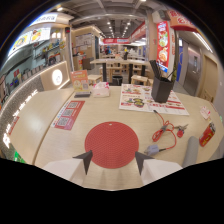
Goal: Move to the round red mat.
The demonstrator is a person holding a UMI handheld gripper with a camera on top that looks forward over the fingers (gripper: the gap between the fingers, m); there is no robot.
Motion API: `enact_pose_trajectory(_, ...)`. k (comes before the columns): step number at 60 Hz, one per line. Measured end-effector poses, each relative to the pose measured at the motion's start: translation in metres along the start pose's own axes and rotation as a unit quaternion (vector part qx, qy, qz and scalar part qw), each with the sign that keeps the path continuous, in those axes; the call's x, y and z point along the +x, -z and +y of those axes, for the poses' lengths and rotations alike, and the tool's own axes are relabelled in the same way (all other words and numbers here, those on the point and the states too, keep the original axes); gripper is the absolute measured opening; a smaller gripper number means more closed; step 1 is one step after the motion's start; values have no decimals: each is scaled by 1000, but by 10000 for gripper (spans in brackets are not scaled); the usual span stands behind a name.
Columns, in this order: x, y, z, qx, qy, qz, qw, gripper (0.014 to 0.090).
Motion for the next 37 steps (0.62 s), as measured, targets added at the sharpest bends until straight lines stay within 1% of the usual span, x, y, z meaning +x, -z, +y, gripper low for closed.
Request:
enact_pose_trajectory(2,-6,-8,-3,-1,0,5,1000,848)
enact_pose_trajectory(3,-20,-12,-5,-3,-1,8,1000,846)
enact_pose_trajectory(4,-9,-18,-5,-4,0,7,1000,846)
enact_pose_trajectory(13,-17,-62,-15,-8,-2,26,1000,844)
enact_pose_trajectory(20,-16,-82,-22,-8,0,38,999,846)
enact_pose_trajectory(32,-10,-87,-30,-3,1,48,999,846)
enact_pose_trajectory(37,-10,-86,-30,-6,-5,44,999,847)
